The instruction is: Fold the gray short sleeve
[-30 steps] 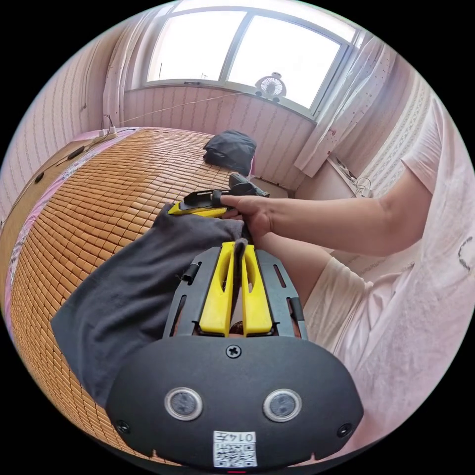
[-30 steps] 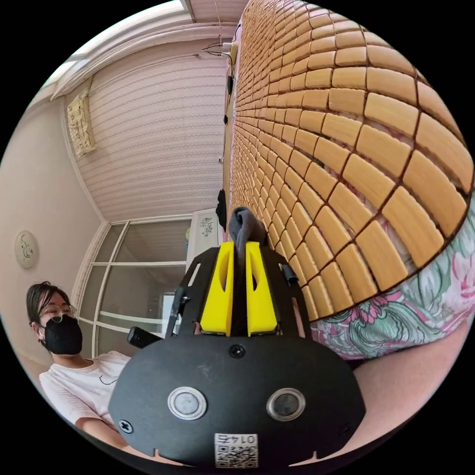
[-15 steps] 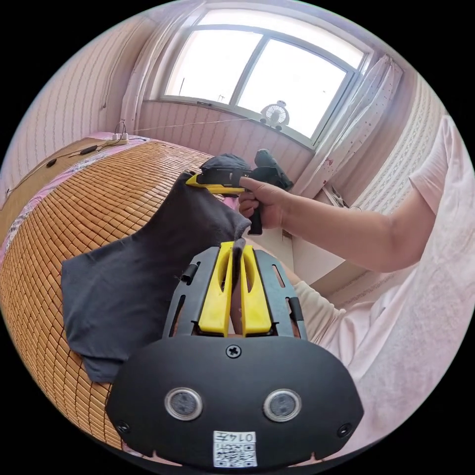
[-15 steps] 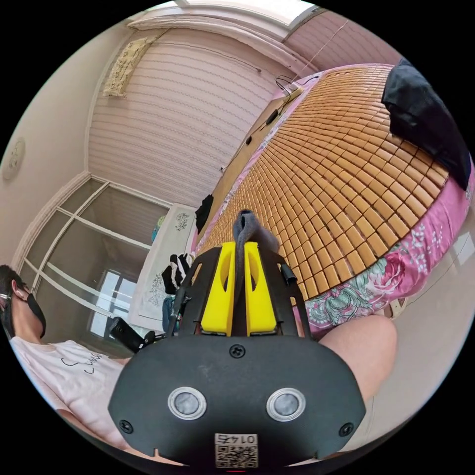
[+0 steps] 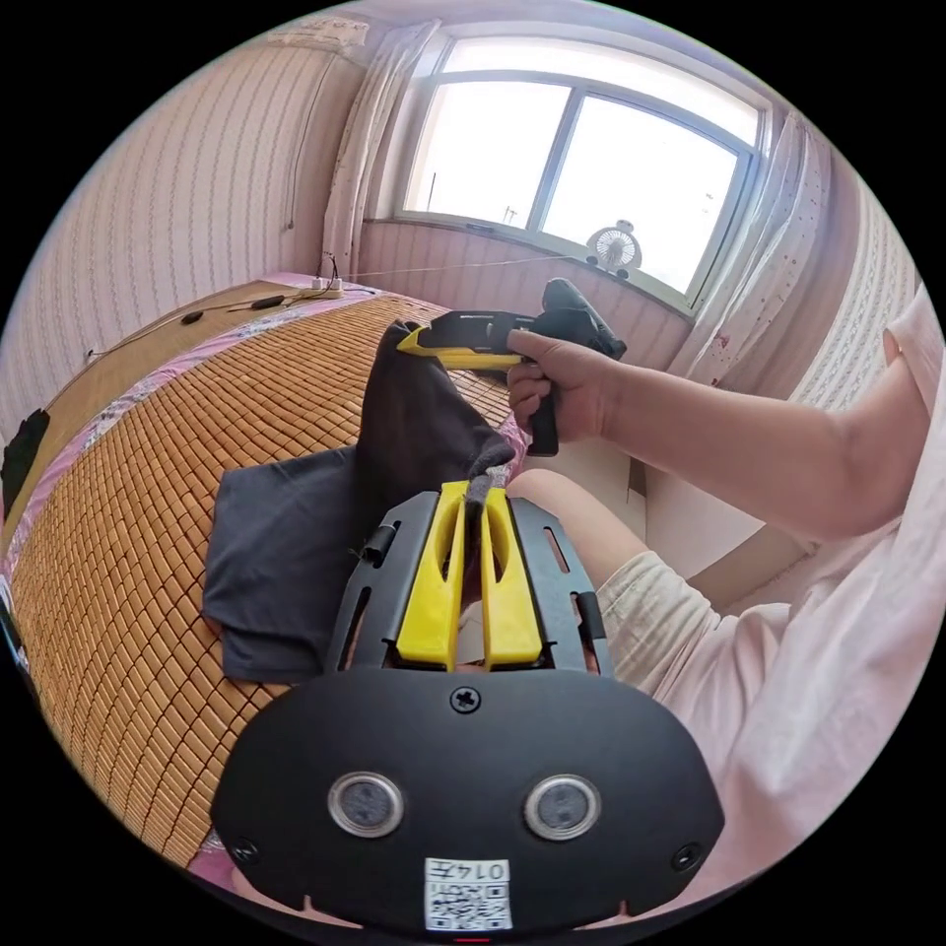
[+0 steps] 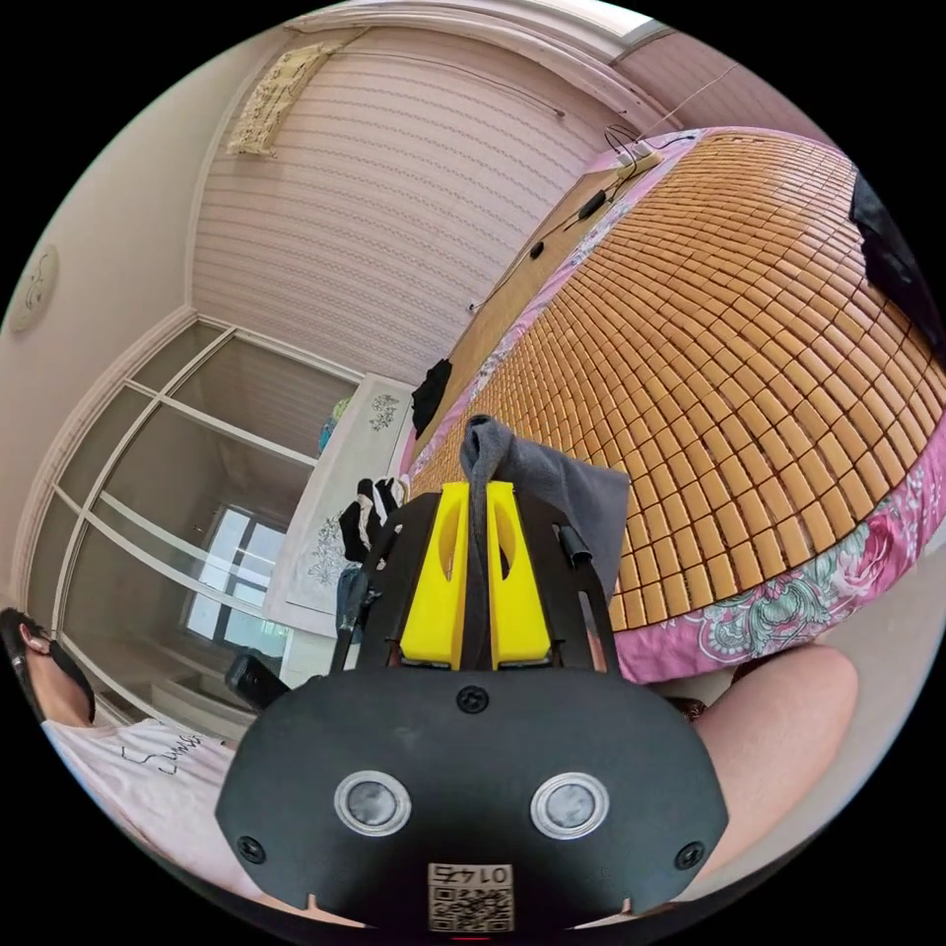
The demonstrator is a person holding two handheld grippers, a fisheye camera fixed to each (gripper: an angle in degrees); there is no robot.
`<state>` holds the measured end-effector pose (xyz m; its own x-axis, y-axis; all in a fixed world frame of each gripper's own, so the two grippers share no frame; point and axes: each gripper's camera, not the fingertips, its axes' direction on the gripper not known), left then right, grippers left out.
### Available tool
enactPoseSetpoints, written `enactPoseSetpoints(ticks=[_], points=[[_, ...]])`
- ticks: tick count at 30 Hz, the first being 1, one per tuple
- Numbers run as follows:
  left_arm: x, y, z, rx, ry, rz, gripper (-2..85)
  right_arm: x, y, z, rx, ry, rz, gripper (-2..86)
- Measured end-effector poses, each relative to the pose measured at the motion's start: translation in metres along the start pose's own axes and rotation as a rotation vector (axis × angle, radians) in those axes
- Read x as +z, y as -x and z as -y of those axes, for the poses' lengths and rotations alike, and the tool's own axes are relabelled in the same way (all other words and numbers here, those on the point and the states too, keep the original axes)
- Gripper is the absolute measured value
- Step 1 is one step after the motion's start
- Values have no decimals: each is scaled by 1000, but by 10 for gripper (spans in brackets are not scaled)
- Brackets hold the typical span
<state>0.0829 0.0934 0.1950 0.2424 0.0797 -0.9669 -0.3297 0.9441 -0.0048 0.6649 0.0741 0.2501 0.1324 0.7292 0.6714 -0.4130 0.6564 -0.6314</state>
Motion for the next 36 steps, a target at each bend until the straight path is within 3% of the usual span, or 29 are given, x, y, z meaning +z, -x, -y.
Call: enactPoseSetpoints(ticks=[19, 29, 36], points=[[-93, 96, -24, -335, -113, 57, -6, 217, 80, -18, -186, 247, -170, 19], [-126, 196, -33, -589, -158, 45, -8, 365, 109, -14, -183, 324, -473, 26], [-128, 267, -53, -794, -45, 77, 4, 407, 99, -12, -181, 277, -479, 47]])
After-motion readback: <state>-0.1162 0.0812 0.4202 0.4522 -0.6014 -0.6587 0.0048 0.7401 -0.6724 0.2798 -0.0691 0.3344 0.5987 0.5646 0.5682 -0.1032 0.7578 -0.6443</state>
